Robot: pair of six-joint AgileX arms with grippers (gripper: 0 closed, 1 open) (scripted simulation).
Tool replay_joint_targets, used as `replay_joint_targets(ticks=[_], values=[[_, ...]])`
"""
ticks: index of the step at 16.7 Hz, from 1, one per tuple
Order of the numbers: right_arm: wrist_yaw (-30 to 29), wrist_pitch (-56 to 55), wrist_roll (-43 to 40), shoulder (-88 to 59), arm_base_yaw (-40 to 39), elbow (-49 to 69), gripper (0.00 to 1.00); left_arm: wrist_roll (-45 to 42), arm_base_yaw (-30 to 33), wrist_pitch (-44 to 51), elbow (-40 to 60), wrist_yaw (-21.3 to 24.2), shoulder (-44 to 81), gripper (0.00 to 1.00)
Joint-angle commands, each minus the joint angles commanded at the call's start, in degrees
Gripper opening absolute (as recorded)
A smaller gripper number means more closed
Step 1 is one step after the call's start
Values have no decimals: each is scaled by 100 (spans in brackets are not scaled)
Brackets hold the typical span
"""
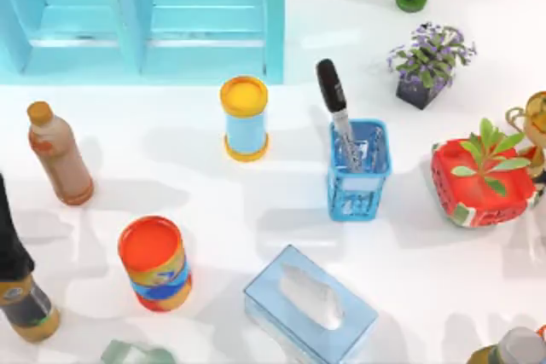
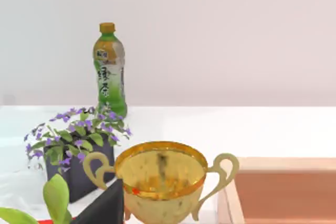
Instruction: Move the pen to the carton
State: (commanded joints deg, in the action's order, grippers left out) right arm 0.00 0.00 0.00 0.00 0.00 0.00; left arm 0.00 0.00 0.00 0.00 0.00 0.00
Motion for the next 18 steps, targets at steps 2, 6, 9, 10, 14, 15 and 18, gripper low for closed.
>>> replay_joint_targets(ticks=[2,6,9,10,14,15,18], values=[[4,-2,0,-6,-1,6,100,0,0,0,0,0,0,100],[303,-154,-5,-616,-92,542,100,0,0,0,0,0,0,100],[698,-306,-31,-1698,-168,1448,100,0,0,0,0,0,0,100],[844,-355,-43,-2175,-193,1802,100,0,0,0,0,0,0,100],[1471,-529,-120,-4574,-335,3163,100,0,0,0,0,0,0,100],[1646,-562,-158,-5214,-396,3432,100,0,0,0,0,0,0,100],[2212,-636,-352,-6870,-698,3978,100,0,0,0,0,0,0,100]])
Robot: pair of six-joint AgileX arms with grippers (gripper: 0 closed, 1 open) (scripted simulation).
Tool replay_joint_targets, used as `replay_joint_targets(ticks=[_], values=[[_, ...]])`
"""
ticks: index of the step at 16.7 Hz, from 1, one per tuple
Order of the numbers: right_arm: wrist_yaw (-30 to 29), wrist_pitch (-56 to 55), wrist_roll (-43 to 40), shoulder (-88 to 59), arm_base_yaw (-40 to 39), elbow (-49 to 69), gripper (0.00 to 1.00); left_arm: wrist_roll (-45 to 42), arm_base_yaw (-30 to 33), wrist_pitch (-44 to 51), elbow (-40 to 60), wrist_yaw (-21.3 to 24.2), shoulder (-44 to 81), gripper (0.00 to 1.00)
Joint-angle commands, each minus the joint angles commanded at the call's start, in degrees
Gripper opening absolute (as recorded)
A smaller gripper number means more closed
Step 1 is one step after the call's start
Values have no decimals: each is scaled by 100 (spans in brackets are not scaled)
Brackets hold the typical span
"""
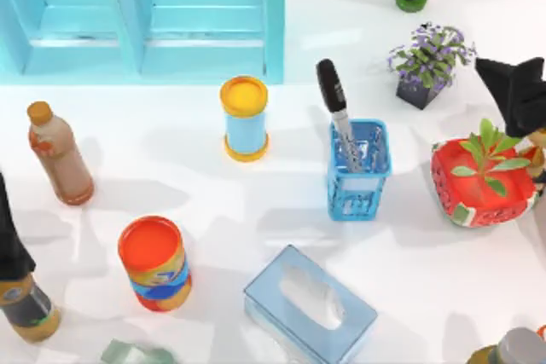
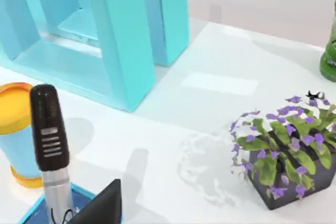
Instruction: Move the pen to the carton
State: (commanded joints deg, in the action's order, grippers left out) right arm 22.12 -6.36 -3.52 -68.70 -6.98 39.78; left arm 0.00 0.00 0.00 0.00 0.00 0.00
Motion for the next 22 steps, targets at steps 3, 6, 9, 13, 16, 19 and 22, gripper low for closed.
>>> replay_joint_targets(ticks=[3,6,9,13,16,19,22], values=[[582,-50,-297,-1180,-430,337,100,0,0,0,0,0,0,100],[1026,-72,-563,-1899,-787,424,100,0,0,0,0,0,0,100],[1161,-57,-650,-2114,-862,370,100,0,0,0,0,0,0,100],[1154,-64,-644,-2075,-833,397,100,0,0,0,0,0,0,100],[1083,-105,-553,-2230,-964,551,100,0,0,0,0,0,0,100],[872,-384,-362,-2756,-1233,858,100,0,0,0,0,0,0,100],[640,-865,-172,-3442,-1500,1134,100,0,0,0,0,0,0,100]])
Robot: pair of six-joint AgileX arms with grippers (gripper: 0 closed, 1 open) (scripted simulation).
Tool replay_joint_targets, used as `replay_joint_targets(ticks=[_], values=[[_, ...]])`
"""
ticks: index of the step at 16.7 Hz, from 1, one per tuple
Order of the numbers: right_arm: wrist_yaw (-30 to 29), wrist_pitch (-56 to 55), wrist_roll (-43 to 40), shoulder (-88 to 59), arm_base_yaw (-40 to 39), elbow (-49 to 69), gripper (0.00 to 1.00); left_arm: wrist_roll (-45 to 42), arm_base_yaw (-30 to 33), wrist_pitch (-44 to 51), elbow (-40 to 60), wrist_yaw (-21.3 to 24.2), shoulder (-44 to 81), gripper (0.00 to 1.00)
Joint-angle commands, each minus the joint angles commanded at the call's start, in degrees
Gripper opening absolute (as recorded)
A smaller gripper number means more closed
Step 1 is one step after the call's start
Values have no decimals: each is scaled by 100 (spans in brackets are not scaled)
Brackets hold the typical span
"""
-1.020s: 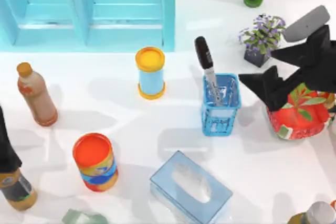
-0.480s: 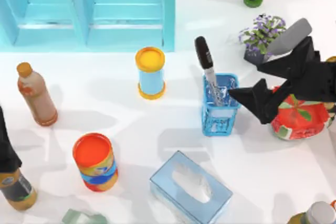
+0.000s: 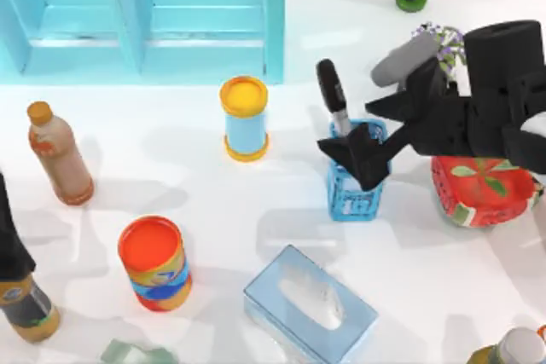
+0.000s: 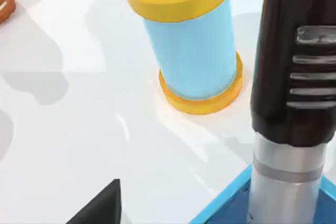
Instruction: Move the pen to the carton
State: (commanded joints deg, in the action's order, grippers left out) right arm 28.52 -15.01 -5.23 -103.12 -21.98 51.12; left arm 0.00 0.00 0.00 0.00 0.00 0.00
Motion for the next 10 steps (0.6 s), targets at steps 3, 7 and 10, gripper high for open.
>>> replay_joint_targets(ticks=[3,7,10], values=[[-160,-449,131,-583,-188,191,100,0,0,0,0,0,0,100],[-208,-621,171,-802,-245,259,100,0,0,0,0,0,0,100],[-208,-621,171,-802,-245,259,92,0,0,0,0,0,0,100]])
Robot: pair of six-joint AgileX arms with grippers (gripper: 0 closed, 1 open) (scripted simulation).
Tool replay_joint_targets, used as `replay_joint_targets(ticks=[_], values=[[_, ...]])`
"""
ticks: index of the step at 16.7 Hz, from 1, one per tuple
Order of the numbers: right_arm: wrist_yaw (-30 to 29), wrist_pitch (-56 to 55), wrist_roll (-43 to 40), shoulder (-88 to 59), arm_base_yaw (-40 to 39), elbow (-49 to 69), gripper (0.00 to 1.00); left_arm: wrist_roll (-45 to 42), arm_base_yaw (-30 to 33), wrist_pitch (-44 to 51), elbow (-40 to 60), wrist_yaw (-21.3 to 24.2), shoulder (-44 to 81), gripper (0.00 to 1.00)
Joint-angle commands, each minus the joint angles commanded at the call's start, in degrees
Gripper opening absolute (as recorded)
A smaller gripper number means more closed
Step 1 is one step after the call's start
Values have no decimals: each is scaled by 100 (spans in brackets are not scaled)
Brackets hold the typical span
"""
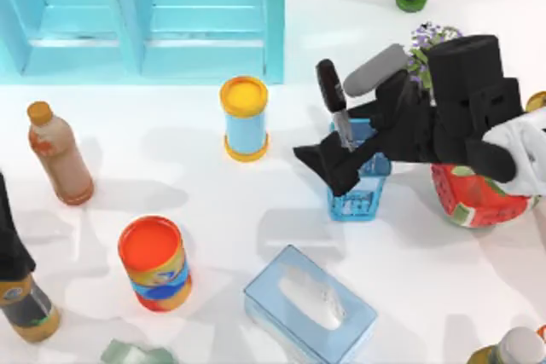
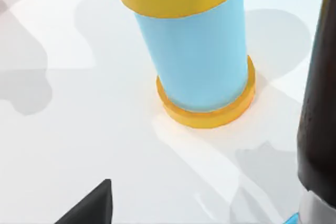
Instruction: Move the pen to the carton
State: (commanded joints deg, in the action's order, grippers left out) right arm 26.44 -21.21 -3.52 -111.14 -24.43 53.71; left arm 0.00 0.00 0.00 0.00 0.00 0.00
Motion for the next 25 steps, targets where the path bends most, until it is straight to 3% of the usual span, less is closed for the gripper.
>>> replay_joint_targets(ticks=[12,25], values=[[0,0,0,0,0,0,2,0,0,0,0,0,0,100],[185,391,-181,170,205,277,0,0,0,0,0,0,0,100]])
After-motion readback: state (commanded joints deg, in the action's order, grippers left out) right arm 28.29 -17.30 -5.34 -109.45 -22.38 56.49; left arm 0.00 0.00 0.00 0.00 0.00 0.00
